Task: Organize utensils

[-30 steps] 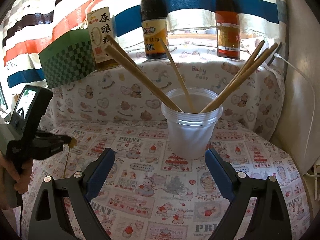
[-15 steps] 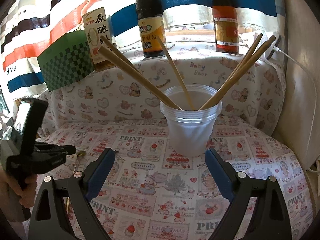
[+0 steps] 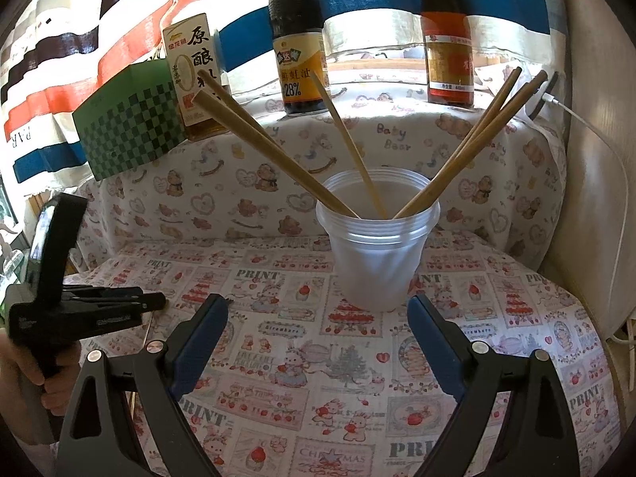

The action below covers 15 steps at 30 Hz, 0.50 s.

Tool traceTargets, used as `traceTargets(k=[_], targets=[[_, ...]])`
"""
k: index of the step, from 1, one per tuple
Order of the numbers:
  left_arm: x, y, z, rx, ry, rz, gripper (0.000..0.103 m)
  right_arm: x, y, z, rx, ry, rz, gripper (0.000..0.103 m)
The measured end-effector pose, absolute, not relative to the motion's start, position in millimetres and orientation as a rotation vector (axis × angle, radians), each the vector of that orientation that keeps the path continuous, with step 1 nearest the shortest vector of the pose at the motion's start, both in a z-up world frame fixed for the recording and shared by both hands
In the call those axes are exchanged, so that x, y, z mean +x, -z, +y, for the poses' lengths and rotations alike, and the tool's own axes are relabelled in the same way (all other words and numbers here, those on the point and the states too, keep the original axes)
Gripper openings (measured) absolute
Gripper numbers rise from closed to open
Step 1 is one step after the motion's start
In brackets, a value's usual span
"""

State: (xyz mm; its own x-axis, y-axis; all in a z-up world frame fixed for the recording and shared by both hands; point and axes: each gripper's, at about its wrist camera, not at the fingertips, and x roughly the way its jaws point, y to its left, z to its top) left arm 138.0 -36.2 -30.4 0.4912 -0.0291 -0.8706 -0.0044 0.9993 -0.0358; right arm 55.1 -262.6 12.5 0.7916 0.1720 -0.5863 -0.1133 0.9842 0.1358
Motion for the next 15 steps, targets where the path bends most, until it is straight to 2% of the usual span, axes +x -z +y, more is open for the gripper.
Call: traceTargets(k=[4, 6, 15], targets=[[142.9, 36.7, -25.3, -0.119, 0.005, 1.061, 0.034, 55.3, -12.2, -262.9, 0.095, -0.154, 0.641, 0.093], [141.3, 36.7, -21.3, -0.141, -0.001, 1.049, 0.027, 54.9, -12.3, -262.6, 0.097, -0.154, 0.641, 0.093], [122.8, 37.4, -9.3, -0.198, 0.070, 1.029, 0.026, 54.0, -12.6, -261.3, 0.084, -0.146, 0.635, 0.093]])
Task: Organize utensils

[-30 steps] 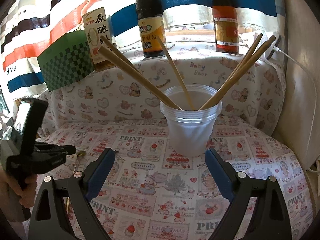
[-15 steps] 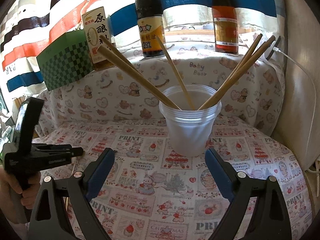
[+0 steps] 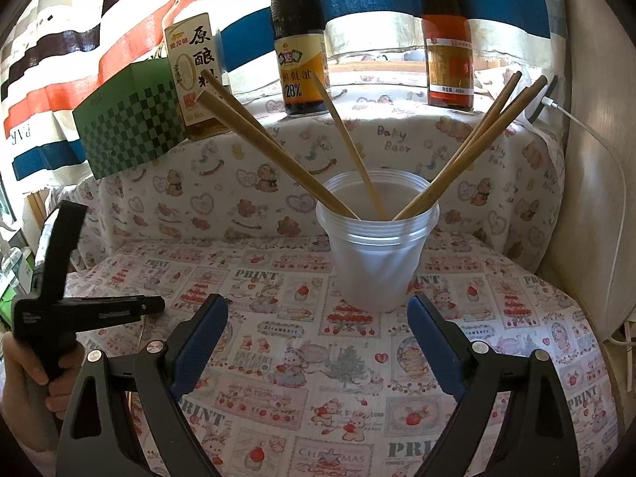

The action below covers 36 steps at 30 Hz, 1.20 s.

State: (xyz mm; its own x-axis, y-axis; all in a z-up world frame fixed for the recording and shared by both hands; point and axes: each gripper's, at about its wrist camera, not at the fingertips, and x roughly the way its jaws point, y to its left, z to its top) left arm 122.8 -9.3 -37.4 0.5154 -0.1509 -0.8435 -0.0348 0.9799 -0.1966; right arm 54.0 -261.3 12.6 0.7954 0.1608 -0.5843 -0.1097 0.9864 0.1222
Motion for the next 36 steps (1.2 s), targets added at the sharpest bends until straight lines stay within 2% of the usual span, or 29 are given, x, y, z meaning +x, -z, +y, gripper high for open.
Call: traceTargets(k=[5, 14, 17, 22, 30, 36], targets=[[103.4, 16.5, -6.3, -0.208, 0.109, 0.960, 0.026, 54.2, -12.0, -259.4, 0.070, -0.144, 0.635, 0.093], [65.3, -48.1, -0.5, -0.210, 0.163, 0.622, 0.026, 49.3, -13.9, -252.2, 0.043, -0.160, 0.624, 0.093], [60.7, -59.4, 0.5, -0.196, 0.182, 0.575, 0.026, 48.3, -14.1, -250.4, 0.032, -0.158, 0.620, 0.093], [74.5, -50.5, 3.6, -0.208, 0.171, 0.684, 0.027, 50.6, -10.0, -248.5, 0.021, -0.157, 0.634, 0.093], [104.7, 1.1, 4.6, -0.234, 0.113, 0.919, 0.026, 53.3, -7.1, -245.6, 0.012, -0.155, 0.647, 0.093], [111.2, 26.0, -8.2, -0.154, 0.104, 1.001, 0.026, 52.3, -8.8, -246.8, 0.015, -0.160, 0.647, 0.093]])
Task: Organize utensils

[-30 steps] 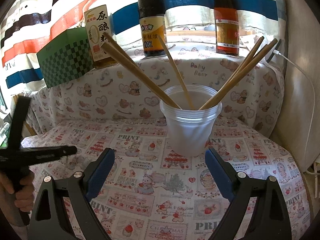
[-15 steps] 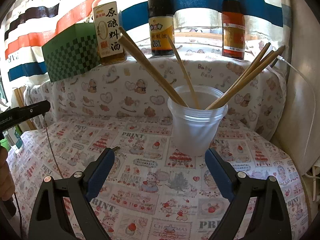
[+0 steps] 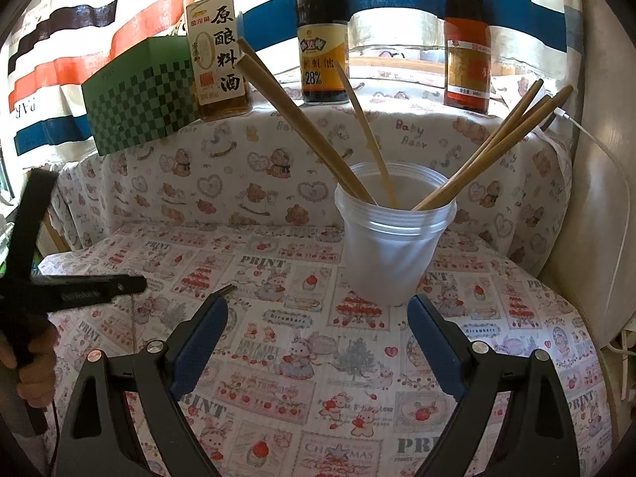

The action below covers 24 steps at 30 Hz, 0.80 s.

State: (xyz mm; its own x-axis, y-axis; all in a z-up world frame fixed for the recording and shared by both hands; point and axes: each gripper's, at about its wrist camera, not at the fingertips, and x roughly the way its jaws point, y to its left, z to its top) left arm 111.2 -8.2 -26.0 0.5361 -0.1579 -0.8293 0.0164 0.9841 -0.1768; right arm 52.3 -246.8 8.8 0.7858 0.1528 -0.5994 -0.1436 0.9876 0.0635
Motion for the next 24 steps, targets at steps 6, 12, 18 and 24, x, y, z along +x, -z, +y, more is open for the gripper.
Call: traceTargets(k=[6, 12, 18, 24], targets=[[109.9, 32.3, -12.6, -0.102, 0.092, 0.996, 0.033, 51.2, -9.9, -247.3, 0.017, -0.159, 0.645, 0.093], [104.0, 26.3, -32.4, -0.002, 0.096, 0.942, 0.039, 51.4, -10.6, -247.5, 0.013, -0.155, 0.647, 0.093], [100.3, 40.6, -71.1, 0.258, -0.026, 0.935, 0.040, 53.8, -8.5, -247.9, 0.005, -0.144, 0.652, 0.093], [101.8, 44.0, -77.5, 0.281, -0.044, 0.940, 0.030, 54.7, -9.1, -250.7, 0.010, -0.137, 0.652, 0.093]])
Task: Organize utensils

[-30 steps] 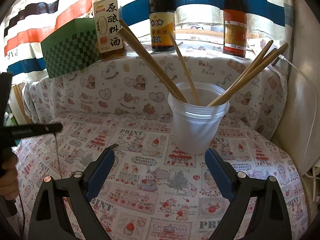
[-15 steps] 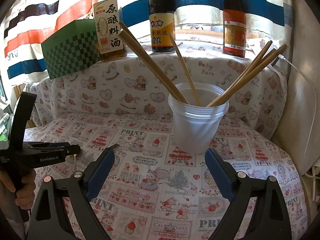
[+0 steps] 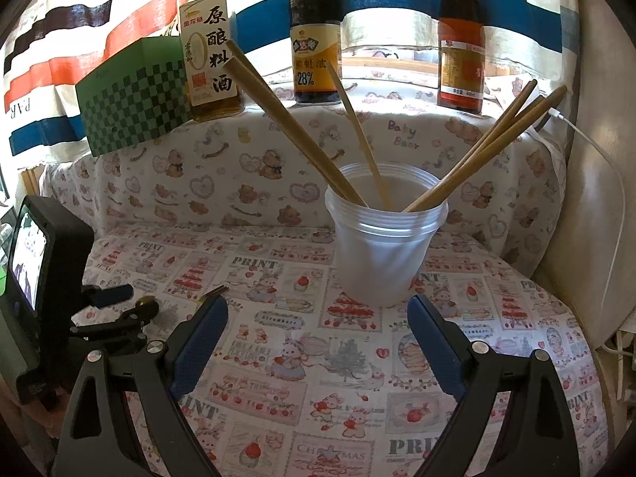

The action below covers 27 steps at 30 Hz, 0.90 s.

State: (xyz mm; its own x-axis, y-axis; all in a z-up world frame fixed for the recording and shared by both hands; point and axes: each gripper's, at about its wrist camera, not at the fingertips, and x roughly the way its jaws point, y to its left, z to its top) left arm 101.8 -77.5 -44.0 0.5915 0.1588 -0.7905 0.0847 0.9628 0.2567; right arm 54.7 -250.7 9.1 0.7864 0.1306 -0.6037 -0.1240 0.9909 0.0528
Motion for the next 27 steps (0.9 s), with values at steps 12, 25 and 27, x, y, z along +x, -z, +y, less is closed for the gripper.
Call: traceTargets(k=[12, 25, 27], targets=[[109.6, 26.3, -14.5, -0.112, 0.097, 1.008, 0.003, 54.4, -8.4, -249.4, 0.006, -0.137, 0.655, 0.093], [115.0, 32.8, 3.7, -0.174, 0.091, 1.033, 0.002, 53.5, -9.5, -250.5, 0.012, -0.138, 0.654, 0.093], [114.3, 34.4, 1.3, -0.148, 0.090, 1.028, 0.002, 53.6, -9.2, -250.7, 0.011, -0.137, 0.654, 0.093]])
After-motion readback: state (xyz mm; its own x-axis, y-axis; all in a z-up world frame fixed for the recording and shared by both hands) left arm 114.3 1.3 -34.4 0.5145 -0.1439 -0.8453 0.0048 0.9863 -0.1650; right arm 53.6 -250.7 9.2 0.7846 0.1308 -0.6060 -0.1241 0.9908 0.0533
